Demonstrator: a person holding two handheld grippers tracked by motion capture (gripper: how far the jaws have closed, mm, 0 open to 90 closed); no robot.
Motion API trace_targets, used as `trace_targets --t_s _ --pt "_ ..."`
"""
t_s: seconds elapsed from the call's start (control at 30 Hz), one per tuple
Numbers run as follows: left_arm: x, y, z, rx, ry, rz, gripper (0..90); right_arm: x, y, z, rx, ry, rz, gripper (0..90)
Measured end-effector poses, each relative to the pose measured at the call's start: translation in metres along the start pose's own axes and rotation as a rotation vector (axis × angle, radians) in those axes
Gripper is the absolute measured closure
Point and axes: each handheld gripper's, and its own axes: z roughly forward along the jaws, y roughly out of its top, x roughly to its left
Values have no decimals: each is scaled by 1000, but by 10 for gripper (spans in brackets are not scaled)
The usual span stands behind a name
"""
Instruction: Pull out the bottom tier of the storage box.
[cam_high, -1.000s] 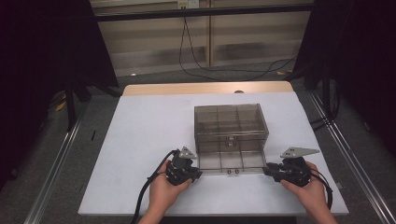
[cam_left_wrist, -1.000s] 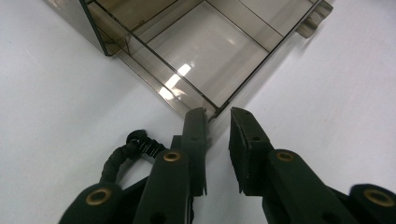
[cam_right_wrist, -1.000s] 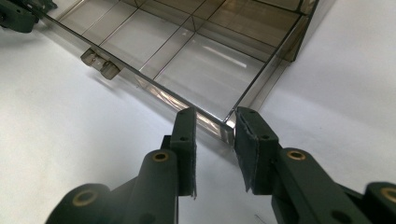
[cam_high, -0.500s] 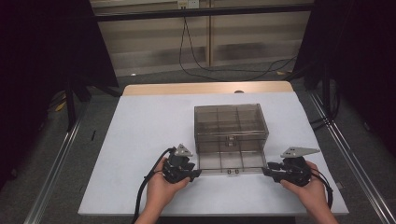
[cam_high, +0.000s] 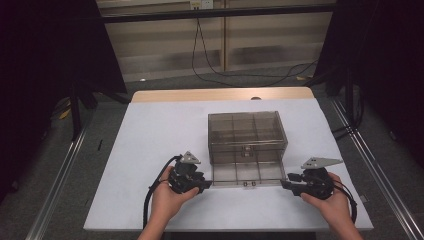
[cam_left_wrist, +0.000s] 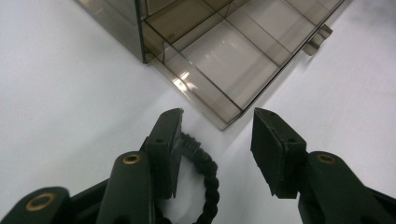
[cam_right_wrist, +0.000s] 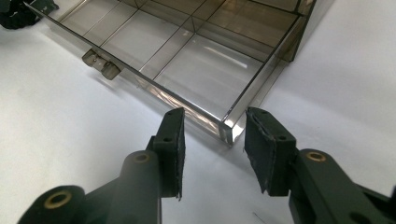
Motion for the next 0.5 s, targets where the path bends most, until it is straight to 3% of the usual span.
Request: trace_targets --t_s 0.17,0.5 --pt "4 -1 -1 19 25 -6 516 0 0 0 -2 4 -1 567" --pt "9 -2 -4 33 30 -27 496 -1 0 -1 -4 2 6 517"
